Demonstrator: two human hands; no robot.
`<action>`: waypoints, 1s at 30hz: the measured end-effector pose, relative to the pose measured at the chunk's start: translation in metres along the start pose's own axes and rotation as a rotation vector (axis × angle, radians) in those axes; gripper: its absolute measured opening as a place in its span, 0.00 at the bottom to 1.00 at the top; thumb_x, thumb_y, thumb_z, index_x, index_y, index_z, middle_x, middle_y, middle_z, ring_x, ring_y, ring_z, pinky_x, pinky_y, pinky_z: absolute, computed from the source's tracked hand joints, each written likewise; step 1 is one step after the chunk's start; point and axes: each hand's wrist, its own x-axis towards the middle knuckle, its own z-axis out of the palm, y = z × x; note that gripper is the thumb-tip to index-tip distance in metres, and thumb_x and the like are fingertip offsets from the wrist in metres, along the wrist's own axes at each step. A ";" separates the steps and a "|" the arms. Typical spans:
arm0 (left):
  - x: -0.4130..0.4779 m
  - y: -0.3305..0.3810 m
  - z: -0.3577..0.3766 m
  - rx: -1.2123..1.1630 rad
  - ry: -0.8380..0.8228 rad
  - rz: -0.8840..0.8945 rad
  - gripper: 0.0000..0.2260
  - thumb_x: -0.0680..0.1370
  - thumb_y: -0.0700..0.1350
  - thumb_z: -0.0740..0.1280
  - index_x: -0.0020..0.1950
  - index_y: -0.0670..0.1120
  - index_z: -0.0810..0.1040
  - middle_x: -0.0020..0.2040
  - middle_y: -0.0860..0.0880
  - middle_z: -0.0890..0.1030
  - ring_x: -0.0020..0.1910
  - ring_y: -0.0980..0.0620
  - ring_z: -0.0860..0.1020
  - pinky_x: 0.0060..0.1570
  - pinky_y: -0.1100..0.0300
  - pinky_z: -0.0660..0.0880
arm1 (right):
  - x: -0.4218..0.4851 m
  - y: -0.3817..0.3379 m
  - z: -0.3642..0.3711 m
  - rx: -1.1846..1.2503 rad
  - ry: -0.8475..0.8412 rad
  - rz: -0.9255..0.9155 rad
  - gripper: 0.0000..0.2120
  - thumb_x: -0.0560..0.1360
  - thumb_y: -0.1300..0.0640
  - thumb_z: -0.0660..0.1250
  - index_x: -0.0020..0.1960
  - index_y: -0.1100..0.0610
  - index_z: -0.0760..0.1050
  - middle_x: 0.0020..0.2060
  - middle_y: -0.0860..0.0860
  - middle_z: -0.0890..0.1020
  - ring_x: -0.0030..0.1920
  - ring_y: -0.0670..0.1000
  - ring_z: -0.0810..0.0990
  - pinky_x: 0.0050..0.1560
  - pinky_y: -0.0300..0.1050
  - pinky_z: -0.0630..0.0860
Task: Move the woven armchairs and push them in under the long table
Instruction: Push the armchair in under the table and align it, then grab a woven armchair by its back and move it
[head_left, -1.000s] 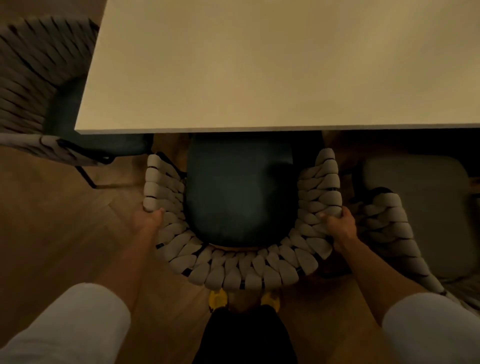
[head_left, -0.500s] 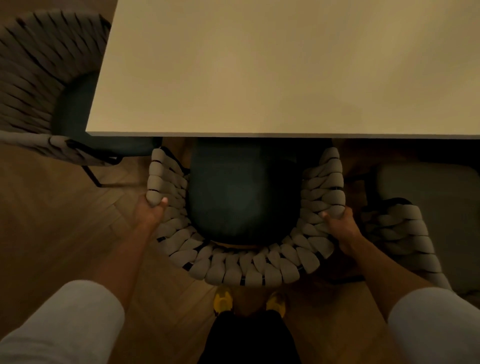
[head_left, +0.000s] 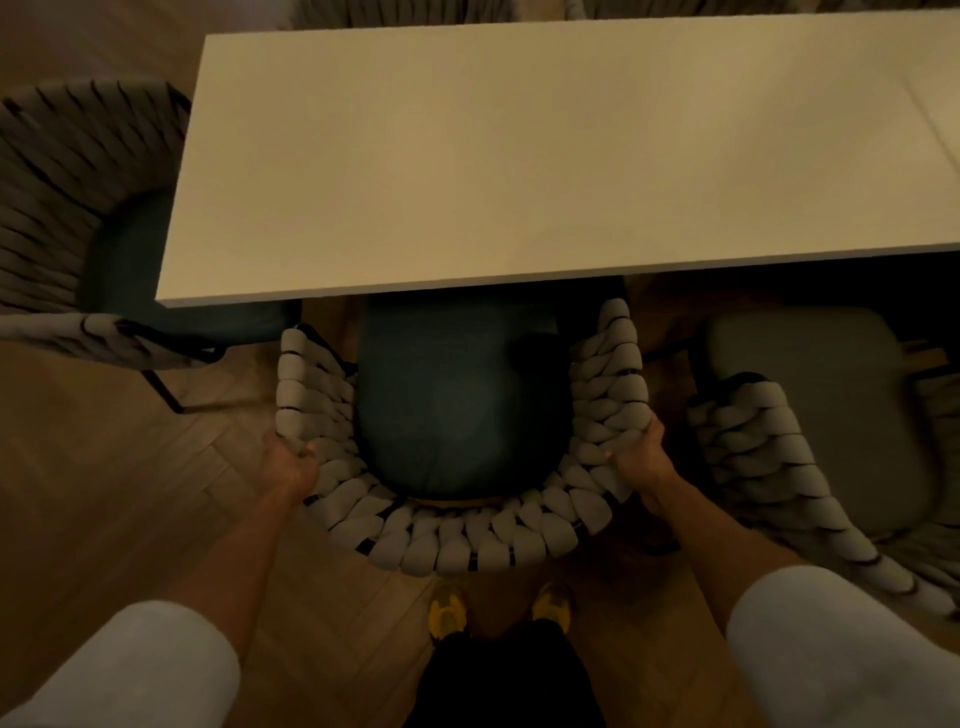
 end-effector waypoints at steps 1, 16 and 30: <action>-0.002 -0.001 -0.001 0.013 -0.019 -0.002 0.27 0.83 0.43 0.65 0.79 0.41 0.57 0.69 0.36 0.72 0.65 0.35 0.73 0.66 0.40 0.72 | -0.004 0.000 0.000 -0.002 -0.012 0.007 0.47 0.80 0.59 0.70 0.82 0.43 0.39 0.72 0.57 0.69 0.62 0.56 0.73 0.57 0.57 0.78; -0.130 0.025 0.046 0.281 -0.245 0.267 0.32 0.80 0.58 0.67 0.80 0.46 0.63 0.77 0.43 0.69 0.72 0.41 0.71 0.70 0.44 0.71 | -0.127 0.059 -0.003 0.160 0.006 0.171 0.36 0.82 0.42 0.65 0.82 0.54 0.56 0.69 0.56 0.73 0.67 0.58 0.75 0.67 0.58 0.76; -0.355 0.073 0.203 0.581 -0.900 0.482 0.09 0.82 0.51 0.67 0.59 0.51 0.82 0.56 0.49 0.83 0.55 0.51 0.81 0.62 0.50 0.78 | -0.199 0.235 -0.181 0.498 0.141 0.266 0.20 0.77 0.39 0.71 0.56 0.56 0.79 0.57 0.56 0.82 0.51 0.52 0.82 0.49 0.54 0.83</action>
